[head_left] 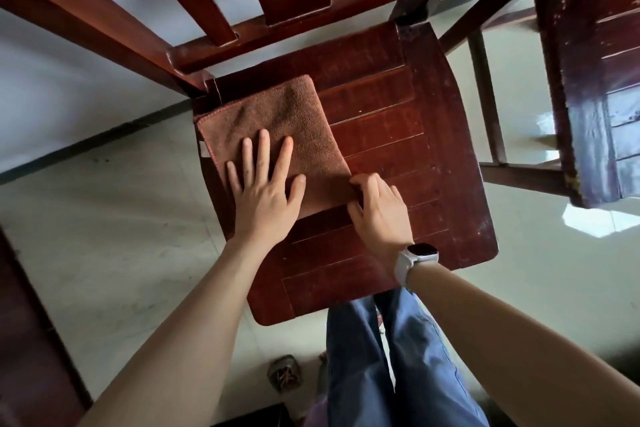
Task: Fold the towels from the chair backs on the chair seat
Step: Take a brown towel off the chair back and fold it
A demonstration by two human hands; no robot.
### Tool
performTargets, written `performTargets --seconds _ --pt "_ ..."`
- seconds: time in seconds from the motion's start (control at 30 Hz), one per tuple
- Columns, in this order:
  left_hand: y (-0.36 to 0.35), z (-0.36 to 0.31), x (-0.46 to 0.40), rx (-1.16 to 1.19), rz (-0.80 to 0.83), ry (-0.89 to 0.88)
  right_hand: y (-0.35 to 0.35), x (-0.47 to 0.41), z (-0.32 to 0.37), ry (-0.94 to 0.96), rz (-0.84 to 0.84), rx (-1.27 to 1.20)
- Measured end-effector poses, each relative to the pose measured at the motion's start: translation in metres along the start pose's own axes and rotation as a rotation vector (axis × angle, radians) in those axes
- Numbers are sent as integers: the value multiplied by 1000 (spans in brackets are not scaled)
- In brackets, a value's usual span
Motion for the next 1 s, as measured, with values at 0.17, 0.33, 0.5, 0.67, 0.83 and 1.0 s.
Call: performTargets --seconds 0.17,0.33,0.5,0.67,0.83,1.0 --pt "-1 -1 0 -37 9 9 5 4 -3 58 -9 96" --pt "0 -2 1 -100 -11 -18 18 24 10 160 -79 132" --pt "7 9 -2 -193 -34 -103 -2 32 7 418 225 438" --pt "25 8 -15 -187 -46 -163 20 33 -14 360 216 311" --pt "38 17 -53 -181 -58 -185 26 15 8 -336 159 -19" --pt "44 21 -81 -116 -50 -36 10 -9 32 -755 356 -88"
Point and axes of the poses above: each hand's wrist, its own x-axis away from the middle knuckle, its own y-axis out of the back of the hand, z = x × y, the point moved 3 cm from there along -x, towards the middle knuckle, and after that the axes turned 9 degrees about -z, right-handed, at the moved point
